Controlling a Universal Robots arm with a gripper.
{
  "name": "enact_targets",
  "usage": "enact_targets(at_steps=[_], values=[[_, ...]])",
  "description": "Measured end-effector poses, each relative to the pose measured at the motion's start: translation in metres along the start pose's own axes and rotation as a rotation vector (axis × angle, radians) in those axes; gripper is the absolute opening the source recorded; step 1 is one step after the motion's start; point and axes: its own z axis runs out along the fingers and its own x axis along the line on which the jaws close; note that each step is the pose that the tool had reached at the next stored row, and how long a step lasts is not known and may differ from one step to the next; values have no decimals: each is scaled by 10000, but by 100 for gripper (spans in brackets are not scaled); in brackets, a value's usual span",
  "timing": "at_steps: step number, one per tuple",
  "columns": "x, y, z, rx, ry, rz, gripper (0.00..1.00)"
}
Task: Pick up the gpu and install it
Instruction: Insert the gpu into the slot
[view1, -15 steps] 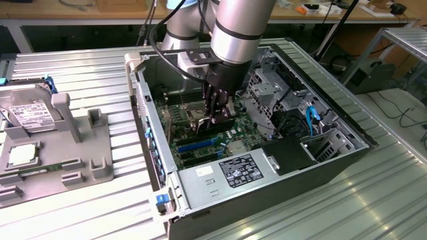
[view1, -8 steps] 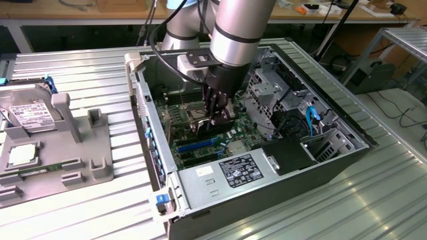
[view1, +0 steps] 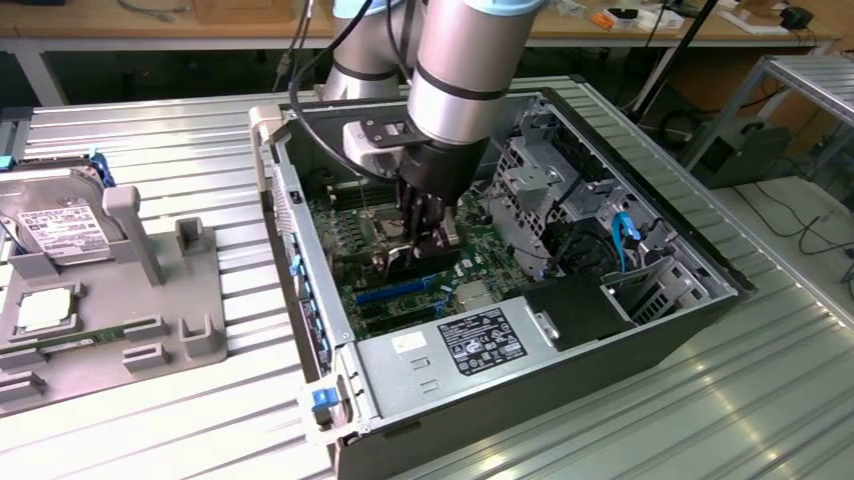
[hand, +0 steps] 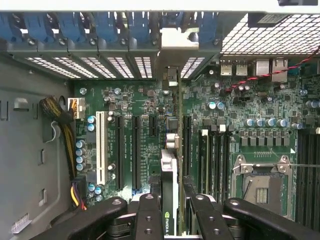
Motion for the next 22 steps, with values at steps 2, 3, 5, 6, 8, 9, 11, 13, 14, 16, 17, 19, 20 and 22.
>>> enact_targets(at_steps=[2, 3, 5, 6, 8, 9, 11, 13, 14, 16, 17, 19, 20, 22], values=[[1, 10, 22, 0, 2, -1, 27], [0, 14, 33, 0, 1, 0, 27], [0, 19, 48, 0, 2, -1, 27], [0, 22, 56, 0, 2, -1, 27], [1, 34, 72, 0, 3, 0, 27], [0, 39, 78, 0, 2, 0, 27], [0, 41, 82, -1, 4, -1, 27], [0, 41, 83, -1, 4, -2, 27], [0, 41, 84, 0, 2, -1, 27], [0, 42, 84, 0, 2, -1, 27], [0, 41, 84, 0, 2, -1, 27], [0, 41, 97, 2, -1, 0, 27], [0, 41, 104, 0, 2, -1, 27], [0, 40, 116, 1, 0, -1, 27]])
